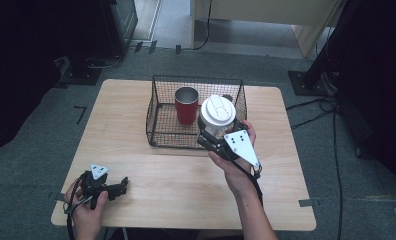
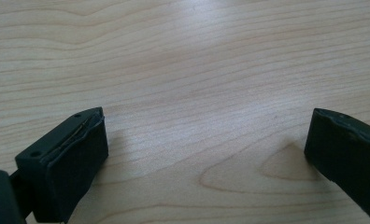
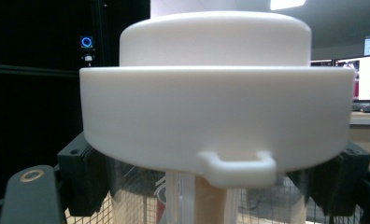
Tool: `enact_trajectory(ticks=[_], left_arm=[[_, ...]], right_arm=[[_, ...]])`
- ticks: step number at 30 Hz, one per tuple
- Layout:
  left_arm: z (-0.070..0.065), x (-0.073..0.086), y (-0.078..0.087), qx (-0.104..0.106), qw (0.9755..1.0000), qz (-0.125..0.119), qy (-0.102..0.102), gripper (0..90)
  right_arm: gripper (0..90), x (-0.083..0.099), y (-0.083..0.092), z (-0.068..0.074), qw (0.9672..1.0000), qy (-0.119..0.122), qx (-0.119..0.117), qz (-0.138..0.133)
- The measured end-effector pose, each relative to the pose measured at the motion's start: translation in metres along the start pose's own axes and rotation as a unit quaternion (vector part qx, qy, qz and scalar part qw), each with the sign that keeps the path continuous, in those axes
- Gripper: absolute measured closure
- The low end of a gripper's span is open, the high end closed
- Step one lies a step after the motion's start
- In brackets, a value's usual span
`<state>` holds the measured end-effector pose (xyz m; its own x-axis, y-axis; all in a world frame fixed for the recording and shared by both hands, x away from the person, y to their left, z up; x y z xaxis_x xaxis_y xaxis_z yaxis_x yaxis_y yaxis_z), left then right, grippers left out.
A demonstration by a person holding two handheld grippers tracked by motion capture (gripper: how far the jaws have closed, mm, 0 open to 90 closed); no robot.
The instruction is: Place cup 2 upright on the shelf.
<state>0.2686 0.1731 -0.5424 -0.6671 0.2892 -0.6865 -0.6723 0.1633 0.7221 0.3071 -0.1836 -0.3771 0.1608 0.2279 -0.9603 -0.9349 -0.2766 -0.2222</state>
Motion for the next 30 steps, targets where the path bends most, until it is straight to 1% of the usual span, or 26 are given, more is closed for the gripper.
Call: enact_trajectory(ticks=[8,13,16,21,23,24,26,30], left_arm=[[0.000,0.000,0.000,0.000,1.0000,0.000,0.000,0.1],[0.000,0.000,0.000,0.000,1.0000,-0.001,0.000,0.1],[0.000,0.000,0.000,0.000,1.0000,0.000,0.000,0.1],[0.000,0.000,0.000,0.000,1.0000,-0.001,0.001,0.1],[0.000,0.000,0.000,0.000,1.0000,-0.001,0.000,0.1],[0.000,0.000,0.000,0.000,1.0000,-0.001,0.000,0.1],[0.000,0.000,0.000,0.000,1.0000,-0.001,0.000,0.1],[0.000,0.000,0.000,0.000,1.0000,0.000,0.000,0.1]], right_arm=[[15.6,-0.004,-0.013,-0.003,1.0000,0.002,0.007,-0.001],[15.7,-0.005,-0.023,-0.010,0.9998,0.005,0.018,-0.001],[15.6,-0.004,-0.029,-0.015,0.9995,0.017,0.027,-0.001],[15.6,0.000,-0.039,-0.020,0.9993,0.020,0.030,0.000],[15.6,0.002,-0.044,-0.022,0.9990,0.027,0.035,0.004],[15.6,0.003,-0.045,-0.022,0.9990,0.027,0.036,0.005],[15.6,0.005,-0.050,-0.023,0.9992,0.019,0.034,0.008],[15.6,0.010,-0.060,-0.024,0.9990,0.018,0.038,0.014]])
Point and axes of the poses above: each handheld gripper's, and its own axes: y roughly backward along the jaws, x roughly out of its underside, z roughly to its left, the point moved 3 cm from there along -y, roughly forward along the jaws, and after that the axes turned 6 degrees about -y, right-handed, at the moved point
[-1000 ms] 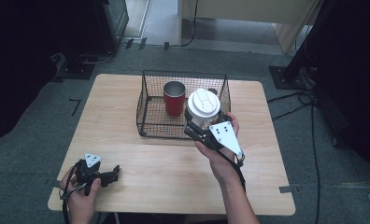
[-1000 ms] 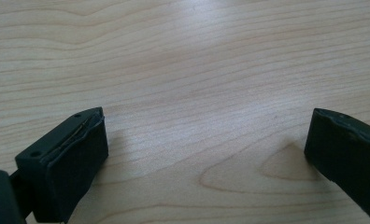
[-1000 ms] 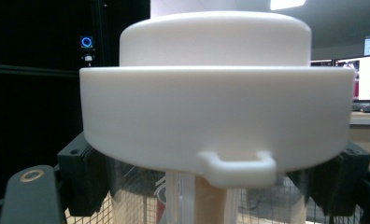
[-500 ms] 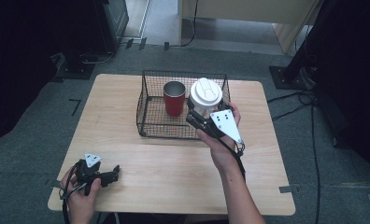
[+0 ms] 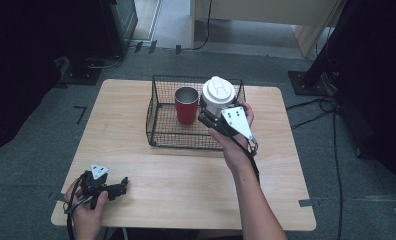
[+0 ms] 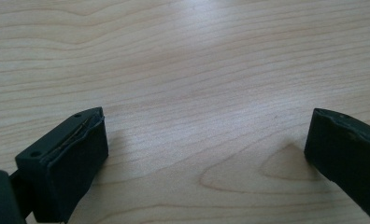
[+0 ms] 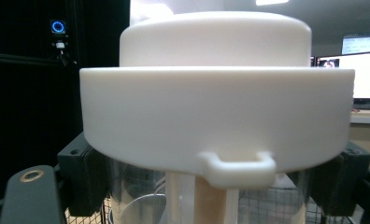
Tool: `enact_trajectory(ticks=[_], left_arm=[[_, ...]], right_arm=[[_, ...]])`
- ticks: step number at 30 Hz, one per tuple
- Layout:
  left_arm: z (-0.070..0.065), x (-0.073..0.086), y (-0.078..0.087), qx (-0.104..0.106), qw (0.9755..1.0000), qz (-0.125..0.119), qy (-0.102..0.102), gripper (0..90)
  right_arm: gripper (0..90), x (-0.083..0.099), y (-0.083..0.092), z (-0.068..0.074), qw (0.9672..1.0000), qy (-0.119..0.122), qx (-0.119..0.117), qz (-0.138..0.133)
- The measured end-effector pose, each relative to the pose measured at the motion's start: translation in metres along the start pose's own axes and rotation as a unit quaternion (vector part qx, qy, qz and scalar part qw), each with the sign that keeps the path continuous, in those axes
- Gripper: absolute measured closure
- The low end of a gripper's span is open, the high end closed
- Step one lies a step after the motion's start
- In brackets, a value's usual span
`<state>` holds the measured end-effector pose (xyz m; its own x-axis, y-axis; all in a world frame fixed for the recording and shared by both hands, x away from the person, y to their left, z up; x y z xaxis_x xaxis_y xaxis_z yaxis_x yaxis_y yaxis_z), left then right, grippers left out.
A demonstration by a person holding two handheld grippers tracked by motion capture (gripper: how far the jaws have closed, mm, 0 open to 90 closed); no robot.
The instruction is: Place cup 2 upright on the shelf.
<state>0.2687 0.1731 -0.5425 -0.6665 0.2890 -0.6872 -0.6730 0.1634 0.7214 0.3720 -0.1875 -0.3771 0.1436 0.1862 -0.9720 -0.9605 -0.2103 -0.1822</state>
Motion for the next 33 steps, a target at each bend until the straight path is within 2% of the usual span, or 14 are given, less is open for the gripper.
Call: enact_trajectory(ticks=[4,8,14,23,33], left_arm=[[0.000,0.000,0.000,0.000,1.0000,0.000,0.000,0.1],[0.000,0.000,0.000,0.000,1.0000,0.000,0.001,0.1],[0.000,0.000,0.000,0.000,1.0000,0.000,0.000,0.1],[0.000,0.000,0.000,0.000,1.0000,0.001,-0.001,0.1],[0.000,0.000,0.000,0.000,1.0000,0.001,0.000,0.1]], right_arm=[[15.6,0.007,-0.011,-0.001,0.9999,-0.003,0.007,0.007],[15.6,0.015,-0.021,-0.004,0.9997,0.007,0.018,0.015],[15.6,0.020,-0.032,-0.012,0.9992,-0.015,0.030,0.022],[15.6,0.032,-0.045,-0.019,0.9982,-0.010,0.043,0.040],[15.6,0.052,-0.062,-0.028,0.9955,0.001,0.064,0.070]])
Point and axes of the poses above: each handheld gripper's, and its own axes: y roughly backward along the jaws, x roughly out of its underside, z roughly to its left, the point moved 3 cm from there along -y, roughly forward along the jaws, and after that the axes turned 6 degrees about -y, right-handed, at the moved point
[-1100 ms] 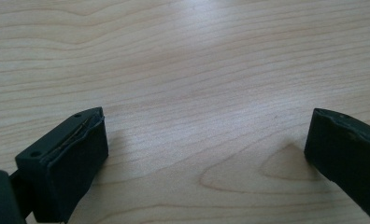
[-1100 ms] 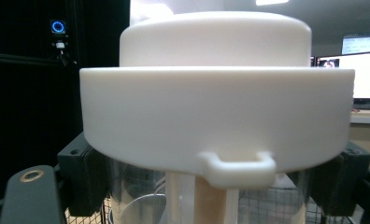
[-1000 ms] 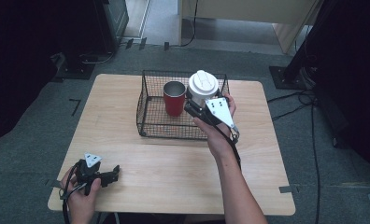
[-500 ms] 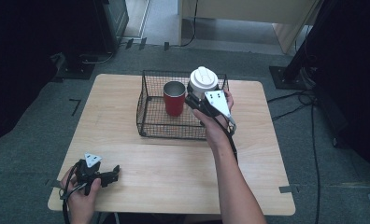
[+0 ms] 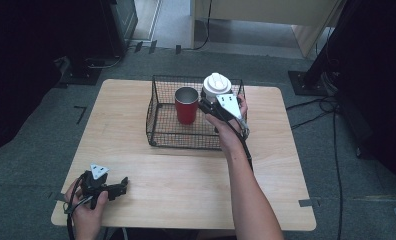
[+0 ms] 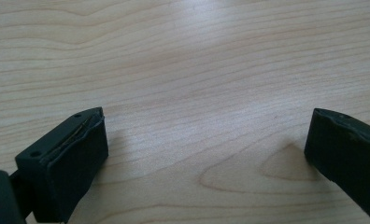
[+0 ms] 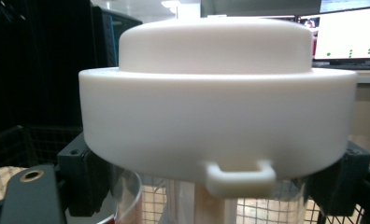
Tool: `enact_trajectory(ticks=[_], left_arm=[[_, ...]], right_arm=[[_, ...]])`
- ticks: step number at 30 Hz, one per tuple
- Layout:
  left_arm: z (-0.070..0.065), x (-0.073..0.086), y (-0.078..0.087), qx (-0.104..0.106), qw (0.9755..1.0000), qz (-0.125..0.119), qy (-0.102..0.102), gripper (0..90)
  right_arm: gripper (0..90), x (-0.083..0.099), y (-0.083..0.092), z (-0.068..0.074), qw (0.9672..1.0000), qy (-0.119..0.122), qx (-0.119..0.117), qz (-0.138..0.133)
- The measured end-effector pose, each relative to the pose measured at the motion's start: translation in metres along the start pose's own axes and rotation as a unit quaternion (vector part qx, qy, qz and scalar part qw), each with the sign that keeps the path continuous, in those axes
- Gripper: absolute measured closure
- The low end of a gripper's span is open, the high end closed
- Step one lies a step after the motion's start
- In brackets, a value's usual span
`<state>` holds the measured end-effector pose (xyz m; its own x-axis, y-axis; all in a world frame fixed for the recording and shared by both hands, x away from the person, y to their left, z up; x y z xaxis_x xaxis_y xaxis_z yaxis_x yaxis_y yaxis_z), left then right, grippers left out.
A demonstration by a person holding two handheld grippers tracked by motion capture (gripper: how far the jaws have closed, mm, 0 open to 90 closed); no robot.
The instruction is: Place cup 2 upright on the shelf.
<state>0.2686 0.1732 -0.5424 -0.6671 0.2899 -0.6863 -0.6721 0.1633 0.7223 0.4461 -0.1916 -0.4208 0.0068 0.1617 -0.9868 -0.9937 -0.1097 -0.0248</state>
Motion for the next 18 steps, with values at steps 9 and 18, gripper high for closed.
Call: enact_trajectory(ticks=[9,18], left_arm=[[0.000,0.000,0.000,0.000,1.0000,0.000,0.000,0.1],[0.000,0.000,0.000,0.000,1.0000,0.000,0.000,0.1]], right_arm=[[15.6,0.007,-0.016,-0.004,0.9996,0.005,0.016,0.023],[15.5,0.016,-0.027,-0.005,0.9983,0.018,0.030,0.048]])
Point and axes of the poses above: each handheld gripper's, and its own axes: y roughly backward along the jaws, x roughly out of its underside, z roughly to its left, the point moved 3 cm from there along -y, roughly forward along the jaws, and after that the axes turned 6 degrees about -y, right-handed, at the moved point
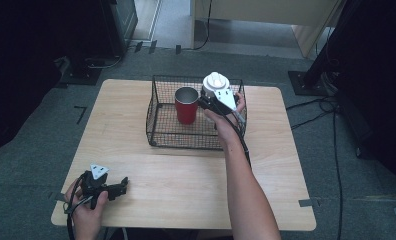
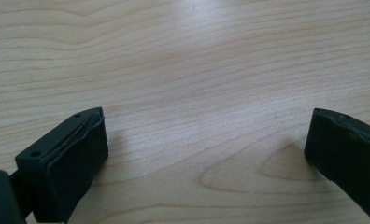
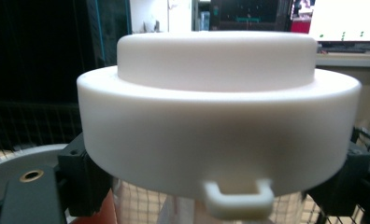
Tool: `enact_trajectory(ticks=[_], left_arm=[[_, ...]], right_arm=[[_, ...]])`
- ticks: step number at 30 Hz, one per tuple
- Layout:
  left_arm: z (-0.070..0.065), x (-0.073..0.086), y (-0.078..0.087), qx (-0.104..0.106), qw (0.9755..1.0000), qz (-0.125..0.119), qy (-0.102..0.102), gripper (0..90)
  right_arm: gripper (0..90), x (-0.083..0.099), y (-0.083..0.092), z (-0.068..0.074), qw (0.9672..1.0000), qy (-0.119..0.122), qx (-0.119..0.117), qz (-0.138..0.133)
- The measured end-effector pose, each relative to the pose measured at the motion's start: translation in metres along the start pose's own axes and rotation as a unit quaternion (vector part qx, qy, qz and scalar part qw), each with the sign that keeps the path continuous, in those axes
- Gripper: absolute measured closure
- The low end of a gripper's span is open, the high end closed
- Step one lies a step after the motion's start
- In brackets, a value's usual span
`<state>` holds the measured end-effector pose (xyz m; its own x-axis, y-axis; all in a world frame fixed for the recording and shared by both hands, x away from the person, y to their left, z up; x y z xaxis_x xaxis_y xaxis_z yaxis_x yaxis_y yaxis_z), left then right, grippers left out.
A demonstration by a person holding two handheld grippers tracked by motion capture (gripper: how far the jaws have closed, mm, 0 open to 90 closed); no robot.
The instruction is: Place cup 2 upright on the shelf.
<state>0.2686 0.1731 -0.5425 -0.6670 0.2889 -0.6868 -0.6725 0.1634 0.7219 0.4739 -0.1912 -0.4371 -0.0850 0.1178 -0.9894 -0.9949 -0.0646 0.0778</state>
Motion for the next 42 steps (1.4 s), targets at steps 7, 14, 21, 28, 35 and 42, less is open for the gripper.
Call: enact_trajectory(ticks=[7,14,21,28,35,42], left_arm=[[0.000,0.000,0.000,0.000,1.0000,0.000,0.000,0.1],[0.000,0.000,0.000,0.000,1.0000,0.000,0.000,0.1],[0.000,0.000,0.000,0.000,1.0000,0.000,0.000,0.1],[0.000,0.000,0.000,0.000,1.0000,0.000,0.000,0.1],[0.000,0.000,0.000,0.000,1.0000,0.000,0.000,0.1],[0.000,0.000,0.000,0.000,1.0000,0.000,0.000,0.1]], right_arm=[[15.5,0.011,-0.003,-0.003,0.9996,0.010,0.010,0.024],[15.3,0.016,-0.004,-0.005,0.9986,0.004,0.013,0.051],[15.0,0.018,-0.002,-0.006,0.9979,0.003,0.004,0.064],[10.7,0.017,0.001,-0.004,0.9973,0.013,-0.014,0.071],[2.2,0.017,0.004,-0.004,0.9967,-0.003,-0.033,0.074],[1.5,0.015,0.007,-0.004,0.9973,-0.016,-0.042,0.057]])
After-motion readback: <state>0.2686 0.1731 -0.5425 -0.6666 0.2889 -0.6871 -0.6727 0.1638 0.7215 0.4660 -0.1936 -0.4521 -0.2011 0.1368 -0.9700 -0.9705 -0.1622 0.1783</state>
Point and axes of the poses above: each handheld gripper's, and its own axes: y roughly backward along the jaws, x roughly out of its underside, z roughly to its left, the point moved 3 cm from there along -y, roughly forward along the jaws, and after that the axes turned 6 degrees about -y, right-handed, at the moved point
